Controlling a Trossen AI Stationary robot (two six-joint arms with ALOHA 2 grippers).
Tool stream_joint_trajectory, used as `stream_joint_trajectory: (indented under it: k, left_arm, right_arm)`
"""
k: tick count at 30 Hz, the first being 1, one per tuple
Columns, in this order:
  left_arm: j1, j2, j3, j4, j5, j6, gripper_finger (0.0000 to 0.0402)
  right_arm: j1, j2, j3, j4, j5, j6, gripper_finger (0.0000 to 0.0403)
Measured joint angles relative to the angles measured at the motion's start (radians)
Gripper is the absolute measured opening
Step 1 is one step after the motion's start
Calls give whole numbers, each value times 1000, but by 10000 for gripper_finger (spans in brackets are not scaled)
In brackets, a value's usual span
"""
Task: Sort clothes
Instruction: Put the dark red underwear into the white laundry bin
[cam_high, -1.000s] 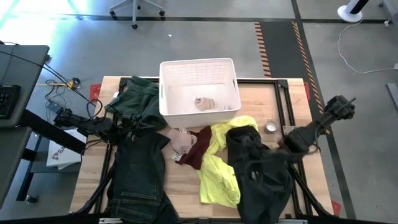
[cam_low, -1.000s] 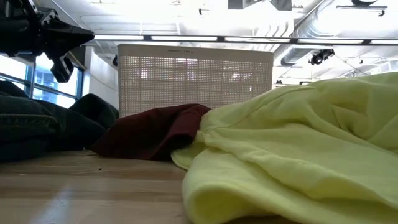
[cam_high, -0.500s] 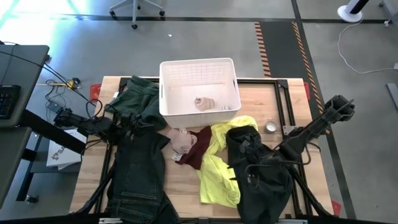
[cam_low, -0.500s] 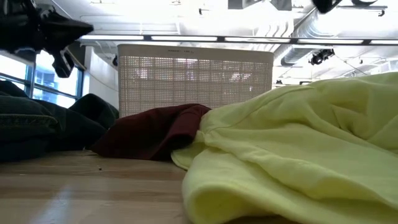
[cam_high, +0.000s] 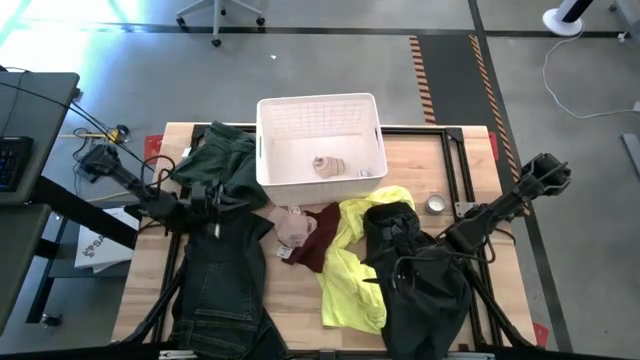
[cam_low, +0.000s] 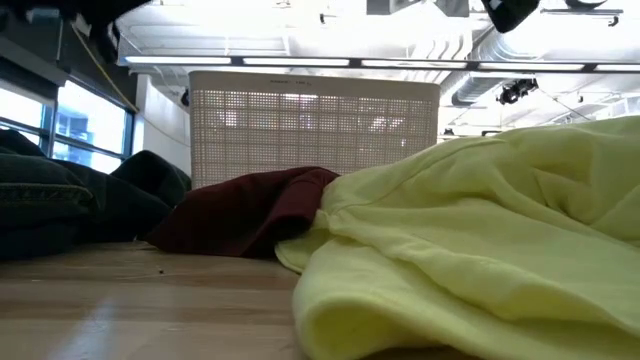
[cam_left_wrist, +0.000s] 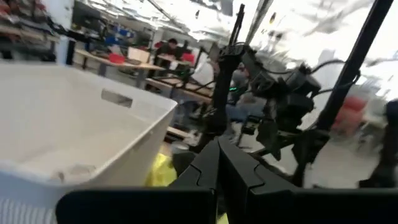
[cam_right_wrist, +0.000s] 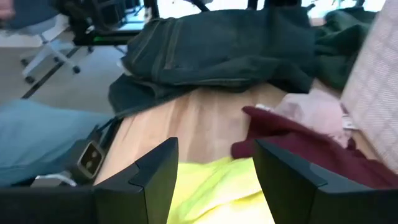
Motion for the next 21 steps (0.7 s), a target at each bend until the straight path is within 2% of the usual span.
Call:
stream_joint_trajectory:
  k: [5, 12, 15, 18, 21]
  left_arm:
    - [-57, 226, 176, -28, -128, 98, 1]
    - [-135, 537, 434, -286, -216, 118, 0]
    - [-151, 656, 520, -371, -192, 93, 0]
    - [-147, 748, 573, -381, -73, 36, 2]
    - [-124, 823, 611, -410, -27, -59, 16]
  right_arm:
    - [-30, 0, 0, 26, 0, -18, 204]
    - [-60, 0, 0, 49, -33, -18, 204]
    - [-60, 0, 0, 52, -34, -16, 204]
    - [-59, 0, 0, 62, -35, -11, 204]
    - [-51, 0, 0, 62, -39, -11, 204]
